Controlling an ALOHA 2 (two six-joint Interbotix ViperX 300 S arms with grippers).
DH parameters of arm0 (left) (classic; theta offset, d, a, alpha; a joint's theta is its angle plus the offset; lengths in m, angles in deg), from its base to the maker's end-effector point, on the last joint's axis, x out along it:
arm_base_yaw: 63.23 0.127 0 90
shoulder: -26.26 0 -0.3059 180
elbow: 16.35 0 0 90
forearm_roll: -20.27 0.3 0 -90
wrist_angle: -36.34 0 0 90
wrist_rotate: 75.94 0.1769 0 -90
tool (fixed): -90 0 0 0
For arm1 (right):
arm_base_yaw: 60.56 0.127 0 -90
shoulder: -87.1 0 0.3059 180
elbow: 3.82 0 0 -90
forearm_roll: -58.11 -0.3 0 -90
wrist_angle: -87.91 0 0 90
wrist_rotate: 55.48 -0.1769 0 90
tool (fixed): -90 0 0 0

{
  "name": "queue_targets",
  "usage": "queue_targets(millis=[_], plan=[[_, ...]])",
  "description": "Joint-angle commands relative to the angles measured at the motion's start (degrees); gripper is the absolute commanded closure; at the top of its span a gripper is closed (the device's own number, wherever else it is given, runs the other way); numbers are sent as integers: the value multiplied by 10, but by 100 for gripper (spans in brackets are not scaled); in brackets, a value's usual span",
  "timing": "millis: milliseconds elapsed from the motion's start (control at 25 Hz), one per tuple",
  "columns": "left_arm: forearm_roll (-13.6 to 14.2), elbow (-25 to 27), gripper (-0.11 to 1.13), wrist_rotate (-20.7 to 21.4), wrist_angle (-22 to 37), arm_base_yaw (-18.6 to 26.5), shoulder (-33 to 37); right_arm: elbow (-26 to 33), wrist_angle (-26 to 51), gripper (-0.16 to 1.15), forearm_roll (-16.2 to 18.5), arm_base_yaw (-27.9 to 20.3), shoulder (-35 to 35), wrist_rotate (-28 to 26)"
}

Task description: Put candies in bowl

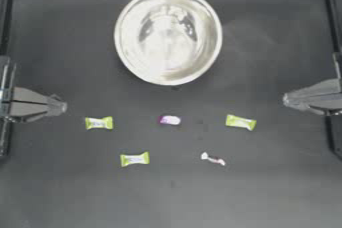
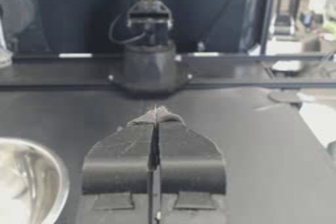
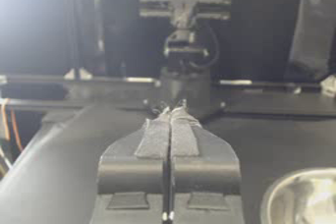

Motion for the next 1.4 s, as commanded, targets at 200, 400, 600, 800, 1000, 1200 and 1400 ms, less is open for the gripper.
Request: queue_targets(millis=[200,400,600,800,1000,1200,1400], plan=[[6,8,94,26,-5,3,12,-7,-30,91,-2,-1,4,-7],[5,11,91,25,-5,2,12,-7,-33,80,6,-1,7,1],[5,10,40,25,-4,2,11,-8,-47,24,27,-1,8,-4],[5,0,-5,26,25,3,9,-7,-48,-5,27,-1,15,-3],[4,-25,3,25,120,32,6,-2,-48,3,27,-1,36,-2],[4,-71,0,23,274,100,-37,0,-47,2,23,-3,44,-3],[7,-112,-1,27,365,141,-126,-3,-46,2,18,-12,43,-5]])
